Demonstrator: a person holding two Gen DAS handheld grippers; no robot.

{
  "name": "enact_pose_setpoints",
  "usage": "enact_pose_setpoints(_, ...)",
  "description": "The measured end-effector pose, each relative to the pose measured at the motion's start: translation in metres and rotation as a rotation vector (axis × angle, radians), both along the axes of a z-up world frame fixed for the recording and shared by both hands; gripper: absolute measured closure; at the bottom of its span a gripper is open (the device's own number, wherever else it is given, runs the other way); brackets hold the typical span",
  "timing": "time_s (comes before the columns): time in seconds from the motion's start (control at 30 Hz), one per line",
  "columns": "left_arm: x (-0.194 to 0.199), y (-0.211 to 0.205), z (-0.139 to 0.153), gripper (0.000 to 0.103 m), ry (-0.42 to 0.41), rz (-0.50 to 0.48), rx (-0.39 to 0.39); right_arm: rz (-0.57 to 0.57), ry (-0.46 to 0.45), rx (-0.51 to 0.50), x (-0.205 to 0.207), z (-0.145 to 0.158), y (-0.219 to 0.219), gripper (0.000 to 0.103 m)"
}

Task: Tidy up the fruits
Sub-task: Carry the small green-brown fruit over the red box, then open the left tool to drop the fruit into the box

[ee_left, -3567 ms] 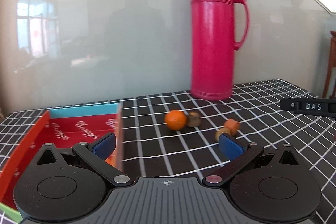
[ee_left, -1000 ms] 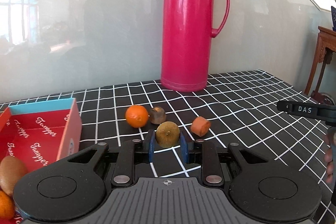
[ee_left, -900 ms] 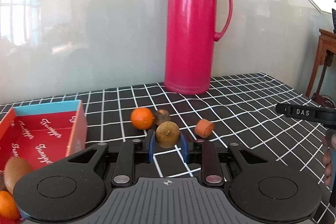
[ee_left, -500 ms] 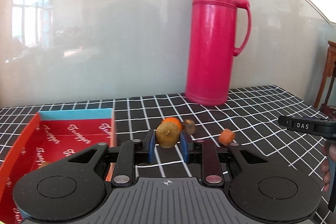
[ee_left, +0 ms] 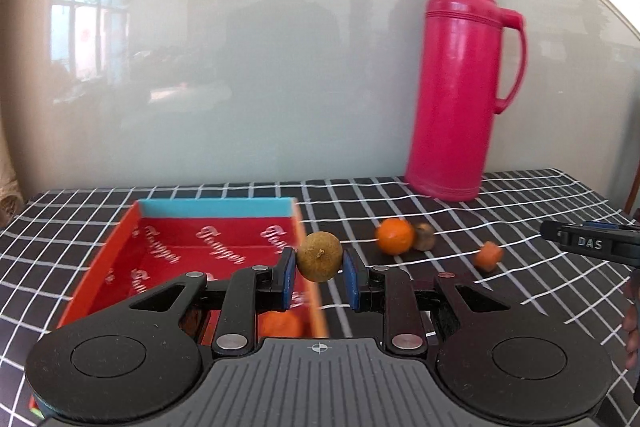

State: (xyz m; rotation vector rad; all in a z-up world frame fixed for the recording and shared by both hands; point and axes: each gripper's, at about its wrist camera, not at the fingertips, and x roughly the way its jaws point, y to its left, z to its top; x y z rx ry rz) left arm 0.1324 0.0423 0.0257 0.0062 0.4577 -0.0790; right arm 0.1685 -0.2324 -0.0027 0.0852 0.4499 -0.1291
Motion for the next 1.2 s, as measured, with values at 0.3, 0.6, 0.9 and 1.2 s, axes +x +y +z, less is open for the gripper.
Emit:
enact_pose_setpoints(0.3,-0.002,0.027,-0.003,0.077,0.010,0.048,0.006,0.053,-0.018,-0.011,-0.003,0.007,0.028,0.034)
enact_pose_setpoints(0.6,-0.002,0.046,-0.012,0.077,0.043,0.081,0.015,0.087,-0.028,-0.004,-0.002,0.010,0.048,0.034)
enact_pose_setpoints(0.9,-0.003,0.055,-0.014,0.077,0.051,0.091,0.010,0.098,-0.027,0.002,-0.001,0.011,0.057,0.034)
enact_pose_setpoints(1.2,-0.006,0.054,-0.010,0.045,0.007,0.113,0.022,0.098,-0.025,-0.009,-0.002,0.010,0.056,0.033)
